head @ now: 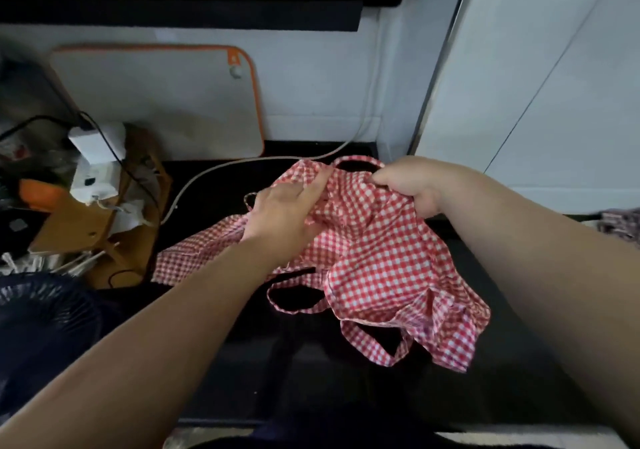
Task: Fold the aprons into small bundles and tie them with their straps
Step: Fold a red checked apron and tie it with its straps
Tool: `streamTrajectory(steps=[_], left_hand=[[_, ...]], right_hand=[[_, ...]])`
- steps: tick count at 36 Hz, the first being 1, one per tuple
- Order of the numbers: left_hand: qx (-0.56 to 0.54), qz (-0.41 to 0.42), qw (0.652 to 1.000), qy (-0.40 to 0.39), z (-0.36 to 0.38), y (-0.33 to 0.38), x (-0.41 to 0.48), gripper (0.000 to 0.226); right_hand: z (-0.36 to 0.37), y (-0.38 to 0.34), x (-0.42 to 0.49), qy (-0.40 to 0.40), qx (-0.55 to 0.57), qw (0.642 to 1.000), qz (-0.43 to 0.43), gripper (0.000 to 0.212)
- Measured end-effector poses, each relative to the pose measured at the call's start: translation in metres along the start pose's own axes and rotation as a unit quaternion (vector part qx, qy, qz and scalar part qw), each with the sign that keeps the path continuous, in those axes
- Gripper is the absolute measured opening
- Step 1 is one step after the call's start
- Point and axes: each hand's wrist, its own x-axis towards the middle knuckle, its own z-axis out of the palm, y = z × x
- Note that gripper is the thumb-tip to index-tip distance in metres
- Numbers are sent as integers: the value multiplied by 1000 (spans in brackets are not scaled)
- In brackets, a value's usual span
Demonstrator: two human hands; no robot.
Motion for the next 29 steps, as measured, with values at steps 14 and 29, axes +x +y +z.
streamTrajectory(steps=[14, 29], left_hand=[[-671, -359, 648, 29, -9, -9, 85, 24], [-172, -361, 907, -133, 35, -57, 49, 112]], right_hand=[[32, 79, 20, 1, -385, 896, -223, 76], [-8, 87, 71, 305, -291, 890, -174, 14]])
